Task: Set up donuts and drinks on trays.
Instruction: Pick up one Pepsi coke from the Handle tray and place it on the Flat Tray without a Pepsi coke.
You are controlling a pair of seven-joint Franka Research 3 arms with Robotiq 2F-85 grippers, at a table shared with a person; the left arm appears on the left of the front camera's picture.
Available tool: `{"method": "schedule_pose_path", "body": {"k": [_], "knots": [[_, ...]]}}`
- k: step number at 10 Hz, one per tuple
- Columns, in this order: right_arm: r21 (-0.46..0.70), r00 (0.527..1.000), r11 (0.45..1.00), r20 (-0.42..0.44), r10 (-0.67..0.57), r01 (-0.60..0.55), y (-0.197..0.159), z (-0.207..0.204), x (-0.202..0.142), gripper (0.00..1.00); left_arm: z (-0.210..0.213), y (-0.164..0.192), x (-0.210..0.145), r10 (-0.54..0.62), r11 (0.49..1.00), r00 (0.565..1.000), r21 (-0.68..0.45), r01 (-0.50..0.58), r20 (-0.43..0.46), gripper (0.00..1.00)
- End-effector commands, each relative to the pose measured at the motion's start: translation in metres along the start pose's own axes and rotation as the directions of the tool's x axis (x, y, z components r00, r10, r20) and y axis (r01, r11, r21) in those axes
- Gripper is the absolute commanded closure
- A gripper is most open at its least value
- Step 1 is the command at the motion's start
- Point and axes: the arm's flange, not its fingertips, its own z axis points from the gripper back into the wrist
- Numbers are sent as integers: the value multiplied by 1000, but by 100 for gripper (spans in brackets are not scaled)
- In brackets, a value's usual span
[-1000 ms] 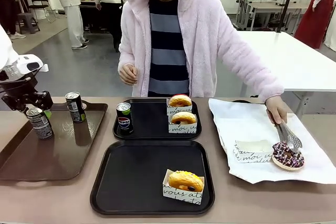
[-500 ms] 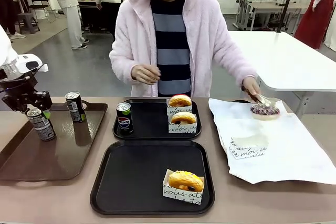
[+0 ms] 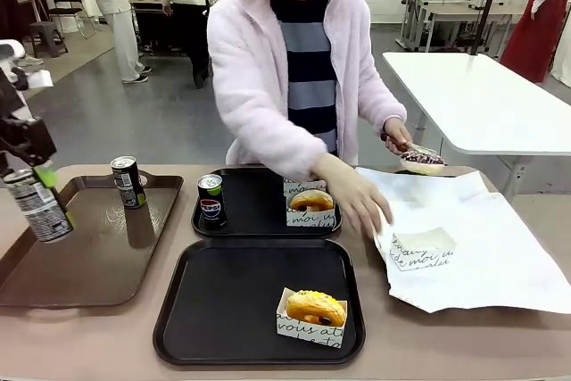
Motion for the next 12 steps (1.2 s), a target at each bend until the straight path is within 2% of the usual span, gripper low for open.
{"method": "schedule_pose_path", "body": {"k": [1,2,3,7,8,10,12], "knots": [[21,1000,1000,22,20,-21,0,-1,2,0,9,-1,-10,25,999,999,-48,-24,29,93],[21,1000,1000,22,20,-21,0,-1,2,0,10,2,-15,-12,994,999,-111,18,53,93],[21,1000,1000,22,20,-21,0,-1,2,0,12,-3,-14,-3,1000,1000,-14,3,2,93],[21,1000,1000,22,20,-21,0,-1,2,0,12,-3,-14,-3,1000,1000,-14,3,2,93],[21,1000,1000,22,20,-21,0,-1,2,0,10,-3,-15,-5,1000,1000,-30,5,-5,41],[21,1000,1000,22,20,-21,0,-1,2,0,-17,-72,-40,-121,984,993,133,121,-3,41],[21,1000,1000,22,20,-21,0,-1,2,0,-40,-131,-45,-203,957,978,205,207,-41,41]]}}
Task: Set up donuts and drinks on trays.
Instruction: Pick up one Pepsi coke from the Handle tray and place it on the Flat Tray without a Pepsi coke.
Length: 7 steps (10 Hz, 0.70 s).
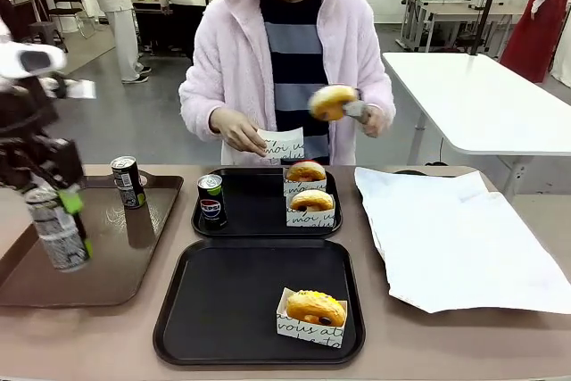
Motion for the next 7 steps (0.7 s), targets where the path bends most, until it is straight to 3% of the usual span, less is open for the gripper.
{"method": "schedule_pose_path", "body": {"k": [1,4,7], "knots": [[21,1000,1000,22,20,-21,0,-1,2,0,-12,-42,9,-40,996,999,77,39,10,41],[21,1000,1000,22,20,-21,0,-1,2,0,-33,-91,31,-98,991,992,97,91,80,41],[21,1000,1000,22,20,-21,0,-1,2,0,-71,-126,56,-141,986,985,99,132,95,41]]}}
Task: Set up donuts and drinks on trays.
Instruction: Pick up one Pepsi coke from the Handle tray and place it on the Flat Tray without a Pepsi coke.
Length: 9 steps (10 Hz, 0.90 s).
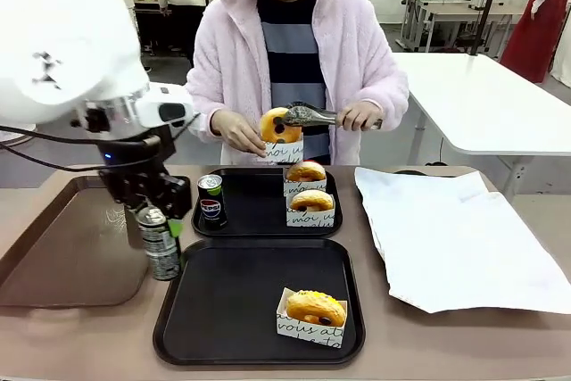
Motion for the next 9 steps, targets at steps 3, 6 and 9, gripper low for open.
{"method": "schedule_pose_path", "body": {"k": [3,6,9], "knots": [[21,1000,1000,22,20,-21,0,-1,2,0,-26,-17,28,3,1000,999,-4,-2,50,41],[21,1000,1000,22,20,-21,0,-1,2,0,-36,-17,22,-21,1000,1000,3,21,-15,41],[21,1000,1000,22,20,-21,0,-1,2,0,28,3,-81,-209,978,975,-29,207,-75,41]]}}
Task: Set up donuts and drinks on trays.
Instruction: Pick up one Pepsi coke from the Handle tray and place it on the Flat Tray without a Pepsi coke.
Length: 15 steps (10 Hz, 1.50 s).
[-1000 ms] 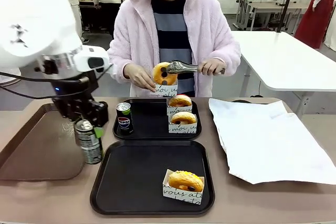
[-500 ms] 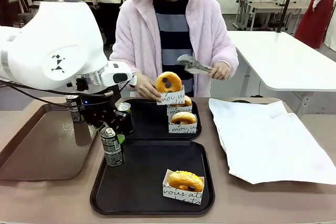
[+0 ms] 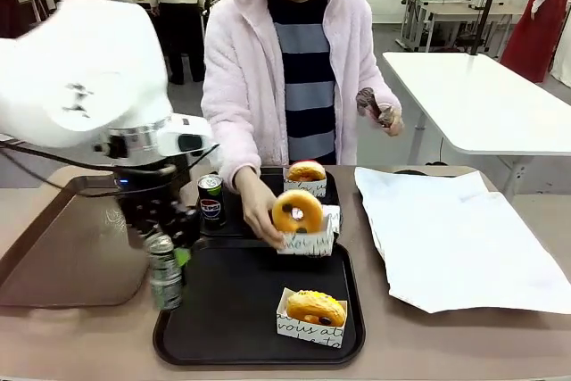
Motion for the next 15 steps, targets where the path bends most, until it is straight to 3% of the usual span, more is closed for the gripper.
{"method": "schedule_pose_path", "body": {"k": [1,3,7,12,15], "knots": [[21,1000,1000,22,21,-22,1,-1,2,0,44,9,-86,-111,994,991,19,110,72,41],[21,1000,1000,22,21,-22,1,-1,2,0,49,14,-102,-111,994,991,17,110,81,41],[21,1000,1000,22,21,-22,1,-1,2,0,43,9,-96,-92,996,991,29,90,94,41],[21,1000,1000,22,21,-22,1,-1,2,0,11,-21,-29,-69,995,989,78,59,132,41],[21,1000,1000,22,21,-22,1,-1,2,0,-23,-33,6,-115,992,980,66,105,161,41]]}}
